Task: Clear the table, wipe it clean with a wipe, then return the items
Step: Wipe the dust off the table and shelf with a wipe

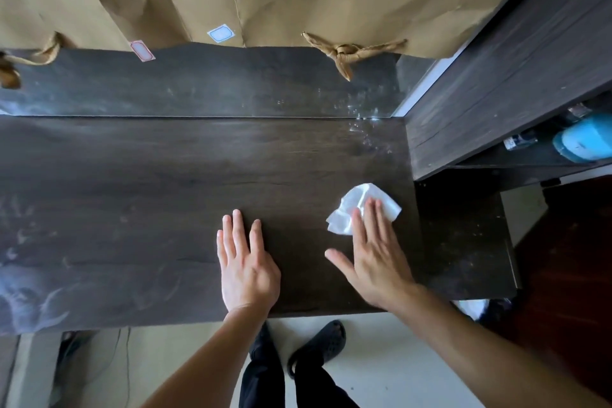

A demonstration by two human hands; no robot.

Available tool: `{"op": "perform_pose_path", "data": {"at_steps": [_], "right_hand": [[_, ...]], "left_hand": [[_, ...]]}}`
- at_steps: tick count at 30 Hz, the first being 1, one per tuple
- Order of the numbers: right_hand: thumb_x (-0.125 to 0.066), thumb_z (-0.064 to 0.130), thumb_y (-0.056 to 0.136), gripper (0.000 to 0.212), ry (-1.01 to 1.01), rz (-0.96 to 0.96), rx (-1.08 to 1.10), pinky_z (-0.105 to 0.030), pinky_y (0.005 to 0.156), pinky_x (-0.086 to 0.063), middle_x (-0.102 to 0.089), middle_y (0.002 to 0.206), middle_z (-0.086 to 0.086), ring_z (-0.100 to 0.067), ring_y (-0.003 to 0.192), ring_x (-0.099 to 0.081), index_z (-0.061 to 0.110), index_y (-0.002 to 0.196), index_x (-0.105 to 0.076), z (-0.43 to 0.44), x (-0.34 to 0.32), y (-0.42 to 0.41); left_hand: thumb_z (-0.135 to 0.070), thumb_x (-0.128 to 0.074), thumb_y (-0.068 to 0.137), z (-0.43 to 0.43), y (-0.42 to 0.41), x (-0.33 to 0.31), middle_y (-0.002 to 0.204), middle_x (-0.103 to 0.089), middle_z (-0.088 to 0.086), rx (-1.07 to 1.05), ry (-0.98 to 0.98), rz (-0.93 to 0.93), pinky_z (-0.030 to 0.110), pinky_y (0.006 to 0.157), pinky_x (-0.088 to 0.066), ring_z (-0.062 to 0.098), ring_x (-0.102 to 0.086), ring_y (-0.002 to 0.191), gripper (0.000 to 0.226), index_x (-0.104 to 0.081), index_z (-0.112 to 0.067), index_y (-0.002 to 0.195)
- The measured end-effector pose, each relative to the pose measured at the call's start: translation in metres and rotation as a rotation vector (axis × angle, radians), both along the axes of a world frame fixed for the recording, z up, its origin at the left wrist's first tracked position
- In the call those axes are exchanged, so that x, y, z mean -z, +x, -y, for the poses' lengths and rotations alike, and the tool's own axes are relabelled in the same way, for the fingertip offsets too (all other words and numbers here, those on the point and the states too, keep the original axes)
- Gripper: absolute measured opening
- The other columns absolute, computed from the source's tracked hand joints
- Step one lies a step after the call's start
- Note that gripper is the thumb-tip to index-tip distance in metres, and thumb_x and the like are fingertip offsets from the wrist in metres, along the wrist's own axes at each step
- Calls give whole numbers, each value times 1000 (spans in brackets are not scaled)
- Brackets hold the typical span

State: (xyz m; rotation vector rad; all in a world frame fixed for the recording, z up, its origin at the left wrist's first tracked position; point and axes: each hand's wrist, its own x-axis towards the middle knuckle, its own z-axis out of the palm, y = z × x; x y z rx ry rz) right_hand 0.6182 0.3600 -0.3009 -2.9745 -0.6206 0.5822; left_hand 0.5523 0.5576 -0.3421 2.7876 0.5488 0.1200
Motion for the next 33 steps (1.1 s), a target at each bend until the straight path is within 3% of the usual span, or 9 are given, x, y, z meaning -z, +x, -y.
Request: {"op": "perform_pose_path", "data": {"at_steps": [3,7,10,13,17,20,26,30,33], "right_hand": [[-11,71,87,98,-44,-12,19,-53,113,-25,-15,149,-35,-43,142,-13,-9,141,-27,17,5,14],[-8,72,84,96,-96,-9,268,-46,119,-4,6,154,-28,-36,145,7,-1,148,-3,1,7,96],[-14,71,86,94,6,-40,89,-46,119,-4,5,155,-24,-33,145,9,1,148,-5,-7,5,72],[-8,73,83,100,-93,-63,-58,-51,117,-14,-3,153,-30,-39,144,3,-3,147,-12,5,-1,32],[-17,72,87,97,-182,-58,263,-46,118,2,8,153,-31,-40,143,10,-2,147,1,-4,-7,103],[-17,71,88,93,-112,-94,402,-46,118,1,10,155,-25,-36,143,12,4,149,3,-26,-9,156],[-16,70,89,84,-18,-55,-21,-44,118,3,14,157,-16,-30,144,18,16,150,4,-35,0,120],[-17,72,87,95,-133,-6,406,-45,118,0,8,155,-24,-34,144,10,1,149,0,-17,-2,146],[-13,74,85,100,-88,-76,547,-49,115,1,9,152,-32,-42,142,11,-4,147,1,-64,-2,166]], "left_hand": [[-5,-46,76,0,0,-1,145,-34,28,4,-2,4,52,113,-19,42,-22,138,49,-52,1,124],[-9,-38,79,1,1,-2,145,-33,27,-3,-7,-12,51,113,-19,42,-23,138,48,-51,-1,124],[-9,-38,78,1,0,-2,145,-34,27,0,-1,-5,51,113,-18,43,-23,138,48,-51,0,124],[-7,-39,78,2,1,-4,145,-34,27,-7,-3,0,51,113,-19,43,-24,137,47,-53,0,123],[-10,-35,80,2,2,-4,145,-35,28,-10,-4,-5,53,112,-21,43,-24,137,48,-53,1,123],[-11,-33,80,2,3,-5,144,-35,28,-10,-4,-5,54,111,-23,43,-25,137,49,-54,1,123],[-11,-34,80,2,2,-4,146,-34,27,-12,-2,-16,53,112,-21,43,-24,138,49,-53,0,123],[-12,-36,80,2,2,-3,146,-33,27,-9,0,-25,51,113,-19,43,-23,138,49,-53,0,124],[-9,-41,79,3,2,-2,146,-33,27,-14,5,-12,50,114,-18,43,-23,138,47,-53,0,124]]}}
